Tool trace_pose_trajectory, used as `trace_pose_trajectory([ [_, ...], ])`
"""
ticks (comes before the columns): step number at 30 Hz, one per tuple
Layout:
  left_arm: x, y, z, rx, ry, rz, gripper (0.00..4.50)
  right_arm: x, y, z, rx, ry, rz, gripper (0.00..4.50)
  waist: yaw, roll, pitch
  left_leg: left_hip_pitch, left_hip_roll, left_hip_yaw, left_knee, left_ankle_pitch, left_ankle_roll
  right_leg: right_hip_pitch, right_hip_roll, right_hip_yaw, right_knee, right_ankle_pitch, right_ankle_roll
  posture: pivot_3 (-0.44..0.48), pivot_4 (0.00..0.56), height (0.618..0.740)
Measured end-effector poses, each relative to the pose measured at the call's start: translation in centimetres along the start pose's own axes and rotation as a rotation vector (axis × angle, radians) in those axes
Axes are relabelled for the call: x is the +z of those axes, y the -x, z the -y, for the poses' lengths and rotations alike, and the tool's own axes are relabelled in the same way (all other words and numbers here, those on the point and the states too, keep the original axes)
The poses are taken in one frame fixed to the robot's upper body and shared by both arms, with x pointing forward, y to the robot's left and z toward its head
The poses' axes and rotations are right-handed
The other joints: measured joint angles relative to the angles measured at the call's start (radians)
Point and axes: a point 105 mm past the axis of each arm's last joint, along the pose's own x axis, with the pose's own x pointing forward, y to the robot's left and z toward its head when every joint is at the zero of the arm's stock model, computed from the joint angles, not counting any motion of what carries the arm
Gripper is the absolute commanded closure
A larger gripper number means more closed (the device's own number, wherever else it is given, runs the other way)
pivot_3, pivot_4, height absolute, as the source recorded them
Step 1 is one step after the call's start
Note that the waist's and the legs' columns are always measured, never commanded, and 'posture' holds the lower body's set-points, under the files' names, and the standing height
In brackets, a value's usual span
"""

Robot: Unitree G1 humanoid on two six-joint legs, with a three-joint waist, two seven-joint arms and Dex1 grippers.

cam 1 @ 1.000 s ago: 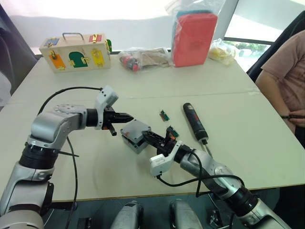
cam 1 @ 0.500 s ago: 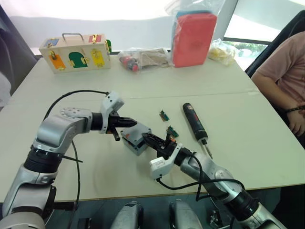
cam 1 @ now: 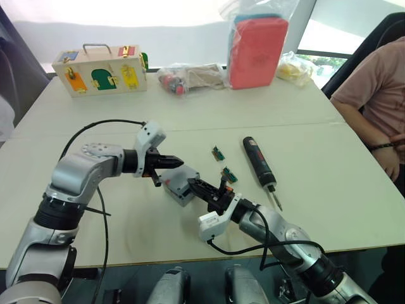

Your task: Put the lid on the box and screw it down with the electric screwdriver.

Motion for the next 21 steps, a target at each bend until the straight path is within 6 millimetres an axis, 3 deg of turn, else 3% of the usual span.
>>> trace_pose_trajectory([
  [10,-1.4,0.3,0.1,0.004,-0.076,-0.075,4.49,0.0,-0.1,-0.2,0.011,-0.005,-0.015,4.37,0.002,0.0,0.0,0.001,0.0,0.0,0.0,0.0,0.0,0.001,0.0,0.0,0.0,0.0,0.0,0.0,0.15,0.74],
  [12,-1.6,0.3,0.1,0.009,-0.127,-0.097,4.5,0.0,0.0,-0.3,0.017,-0.011,-0.017,3.37,0.002,0.0,0.0,0.001,0.0,0.0,0.0,0.0,0.0,0.002,0.0,0.0,0.0,0.0,0.0,0.0,0.15,0.74],
  [13,-1.8,0.3,0.2,0.011,-0.151,-0.119,4.5,0.0,0.1,-0.6,0.031,-0.016,-0.02,3.15,0.002,0.0,-0.001,0.002,0.0,0.0,0.0,0.0,0.0,0.003,0.0,0.0,-0.001,0.0,0.0,0.0,0.15,0.74],
  [15,-2.3,0.1,0.2,0.008,-0.179,-0.136,4.5,0.1,0.3,-0.9,0.04,-0.028,-0.025,2.32,0.002,0.0,-0.001,0.004,0.0,0.0,0.0,0.0,0.0,0.005,0.0,0.0,-0.001,0.0,0.0,0.0,0.15,0.74],
  [18,-2.6,-0.2,0.4,0.009,-0.224,-0.158,4.5,0.1,0.3,-0.5,0.028,-0.022,-0.023,1.14,0.003,0.0,-0.002,0.018,0.0,0.0,-0.005,-0.001,0.002,0.019,0.0,0.0,-0.004,-0.001,0.0,0.0,0.15,0.74],
  [19,-2.7,-0.2,0.4,0.011,-0.229,-0.161,4.5,0.1,0.4,-0.3,0.025,-0.018,-0.024,0.82,0.003,0.0,-0.002,0.02,0.0,0.0,-0.006,-0.002,0.004,0.021,0.0,0.0,-0.005,-0.001,0.0,0.0,0.15,0.74],
  [21,-2.7,-0.3,0.4,0.013,-0.236,-0.165,4.5,0.1,0.4,-0.1,0.022,-0.016,-0.024,0.82,0.003,0.0,-0.002,0.024,0.0,0.0,-0.008,-0.003,0.004,0.024,0.0,0.0,-0.006,-0.002,0.0,0.0,0.15,0.74],
])
